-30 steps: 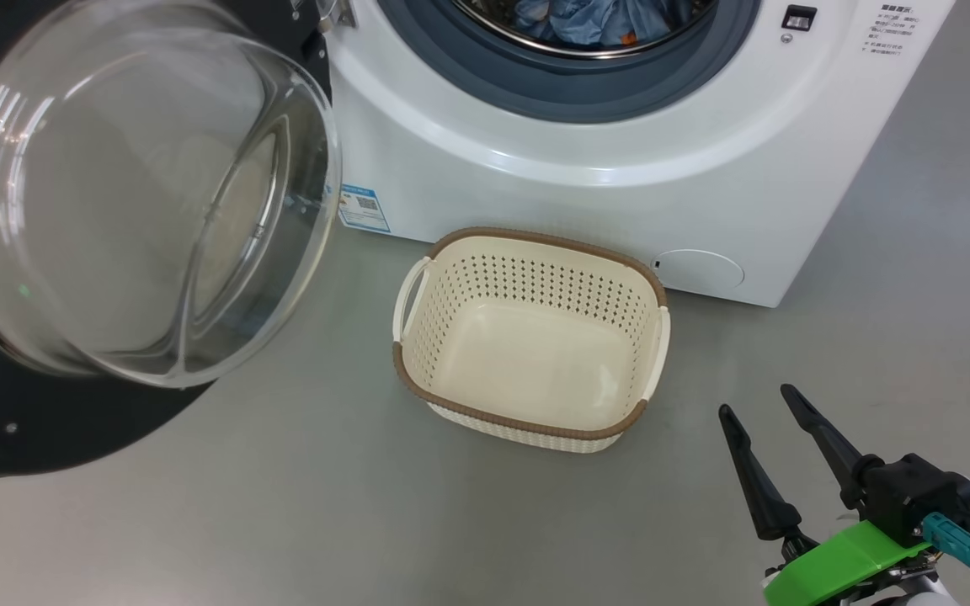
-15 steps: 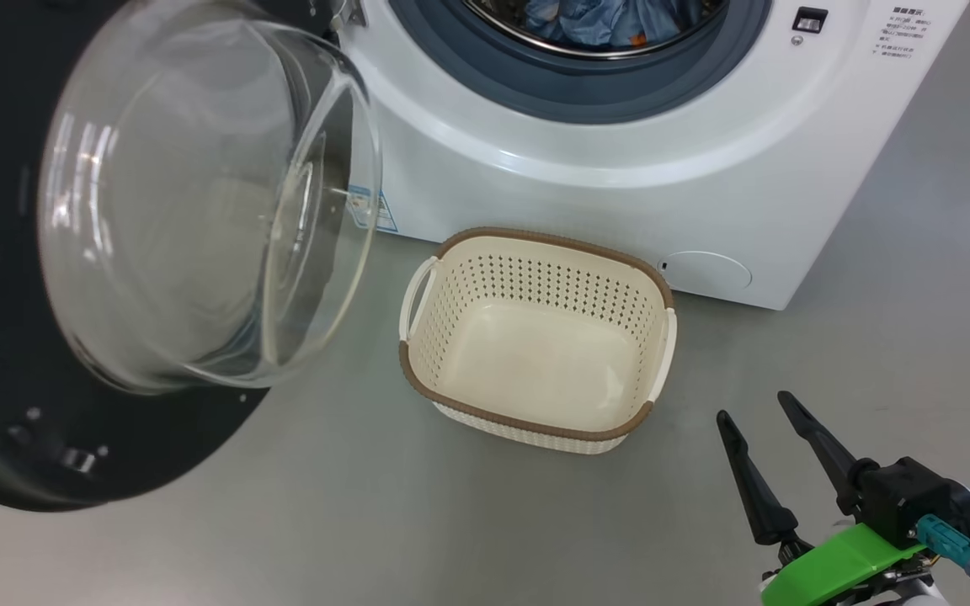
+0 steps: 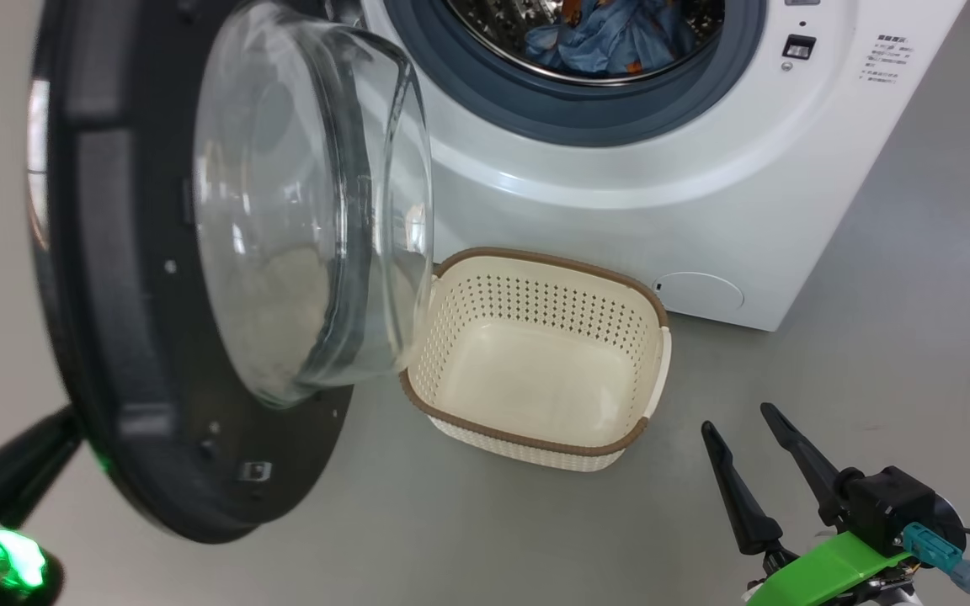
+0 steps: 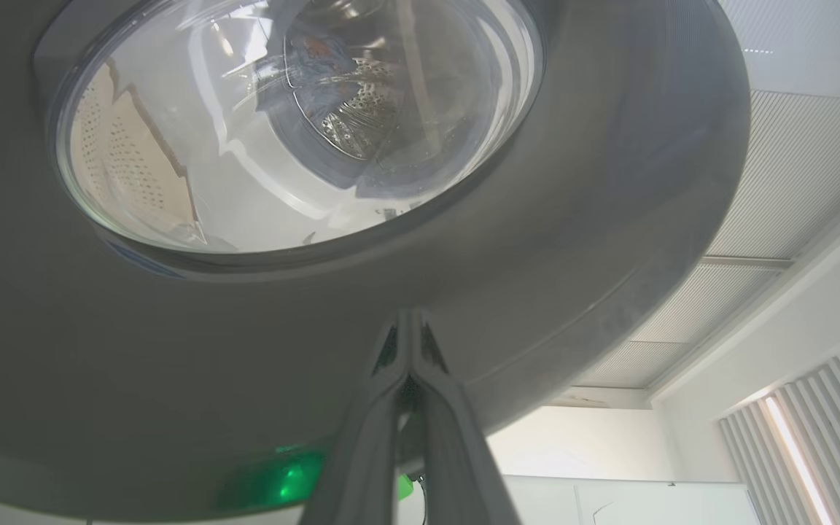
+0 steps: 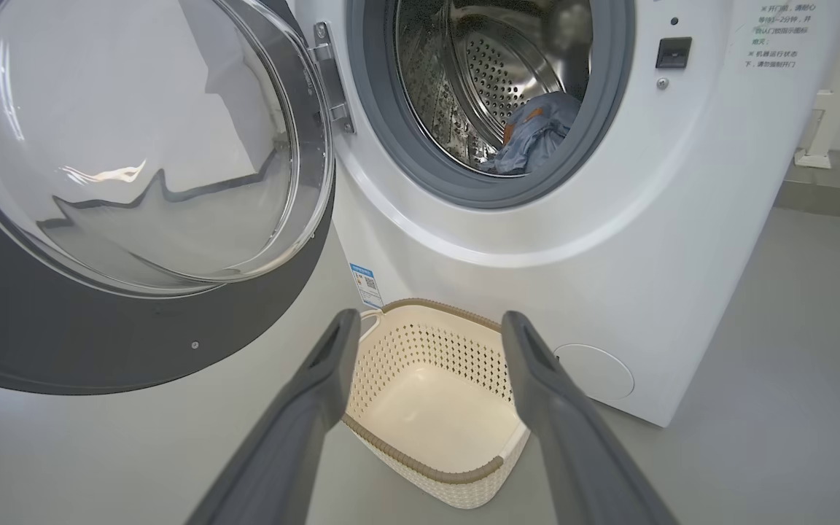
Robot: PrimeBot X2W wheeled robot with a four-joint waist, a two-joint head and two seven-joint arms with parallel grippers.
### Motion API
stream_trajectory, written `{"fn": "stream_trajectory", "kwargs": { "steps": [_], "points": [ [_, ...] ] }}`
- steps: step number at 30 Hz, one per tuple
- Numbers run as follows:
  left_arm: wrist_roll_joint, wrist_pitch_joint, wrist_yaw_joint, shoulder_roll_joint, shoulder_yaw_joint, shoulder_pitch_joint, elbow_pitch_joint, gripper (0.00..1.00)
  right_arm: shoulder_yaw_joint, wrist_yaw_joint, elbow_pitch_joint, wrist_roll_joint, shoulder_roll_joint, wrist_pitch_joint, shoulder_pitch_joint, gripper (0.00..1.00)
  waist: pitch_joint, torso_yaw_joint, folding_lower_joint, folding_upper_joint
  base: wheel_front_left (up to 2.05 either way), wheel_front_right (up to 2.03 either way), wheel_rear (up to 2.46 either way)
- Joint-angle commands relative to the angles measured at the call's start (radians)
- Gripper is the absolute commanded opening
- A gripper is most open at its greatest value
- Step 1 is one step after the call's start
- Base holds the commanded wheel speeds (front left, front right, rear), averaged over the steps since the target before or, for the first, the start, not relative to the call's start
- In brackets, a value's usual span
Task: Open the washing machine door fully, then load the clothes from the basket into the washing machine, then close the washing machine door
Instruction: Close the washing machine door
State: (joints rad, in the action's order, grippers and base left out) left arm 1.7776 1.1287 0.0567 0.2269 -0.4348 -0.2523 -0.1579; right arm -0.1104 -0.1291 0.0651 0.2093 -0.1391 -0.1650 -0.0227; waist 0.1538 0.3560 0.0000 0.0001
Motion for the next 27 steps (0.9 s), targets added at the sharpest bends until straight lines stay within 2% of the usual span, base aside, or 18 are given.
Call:
{"fn": "stream_trajectory", "kwargs": {
  "steps": [1,7,11,15,22,27],
  "points": [
    [0.011,0.025,0.002,0.023,-0.014,0.006,0.046,0.0,-0.025,-0.002,-0.019,0.019,0.0,-0.012,-0.02,1.0,-0.005,-0.006,0.0,-0.0001,0.0,0.0,0.0],
    [0.018,0.023,-0.021,-0.09,0.045,0.045,0.142,0.0,-0.034,-0.002,-0.006,0.028,0.004,-0.023,-0.017,1.0,-0.013,-0.039,0.0,-0.0001,0.0,0.0,0.0],
    [0.027,-0.003,-0.029,-0.144,0.09,0.049,0.168,0.0,-0.037,-0.002,0.0,0.03,0.011,-0.029,-0.021,1.0,-0.009,-0.068,0.0,-0.0001,0.0,0.0,0.0],
    [-0.004,-0.057,-0.07,-0.164,0.141,0.032,0.151,0.0,-0.036,-0.002,0.003,0.027,0.016,-0.035,-0.029,1.0,0.006,-0.111,0.0,-0.0001,0.0,0.0,0.0],
    [0.02,-0.113,-0.123,-0.175,0.228,-0.017,0.09,0.0,-0.024,-0.002,0.007,0.023,0.024,-0.045,-0.034,1.0,0.033,-0.213,0.0,-0.0001,0.0,0.0,0.0],
    [0.047,-0.157,-0.145,-0.176,0.266,-0.051,0.063,0.0,-0.019,-0.002,0.009,0.024,0.032,-0.053,-0.037,1.0,0.046,-0.274,0.0,-0.0001,0.0,0.0,0.0]
  ]
}}
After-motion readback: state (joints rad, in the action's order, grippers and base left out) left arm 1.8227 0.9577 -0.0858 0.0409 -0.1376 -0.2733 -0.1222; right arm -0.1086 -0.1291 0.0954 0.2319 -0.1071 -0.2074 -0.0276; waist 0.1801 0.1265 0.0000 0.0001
